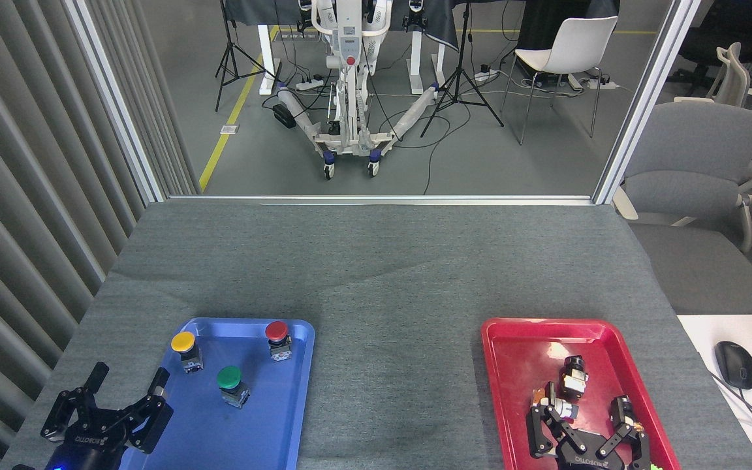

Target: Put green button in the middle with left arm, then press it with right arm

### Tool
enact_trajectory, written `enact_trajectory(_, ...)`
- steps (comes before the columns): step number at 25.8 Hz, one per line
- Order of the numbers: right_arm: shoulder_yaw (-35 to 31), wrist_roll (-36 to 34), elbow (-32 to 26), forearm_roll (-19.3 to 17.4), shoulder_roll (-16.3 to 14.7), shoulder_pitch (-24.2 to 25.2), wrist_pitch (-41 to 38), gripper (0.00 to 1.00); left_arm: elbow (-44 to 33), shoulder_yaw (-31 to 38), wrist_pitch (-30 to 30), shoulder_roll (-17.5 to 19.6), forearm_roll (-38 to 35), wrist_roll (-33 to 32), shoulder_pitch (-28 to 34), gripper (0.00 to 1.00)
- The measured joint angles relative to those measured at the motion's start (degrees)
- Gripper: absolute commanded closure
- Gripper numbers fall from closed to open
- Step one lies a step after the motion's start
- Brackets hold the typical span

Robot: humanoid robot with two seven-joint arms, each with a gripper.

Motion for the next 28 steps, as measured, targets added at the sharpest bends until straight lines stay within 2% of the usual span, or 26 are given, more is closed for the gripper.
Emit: enact_trajectory(28,0.0,0.1,0.0,0.0,0.1,0.0,0.1,0.0,2.1,-0.3,-0.5,0.2,-0.2,-1.9,-1.4,0.0)
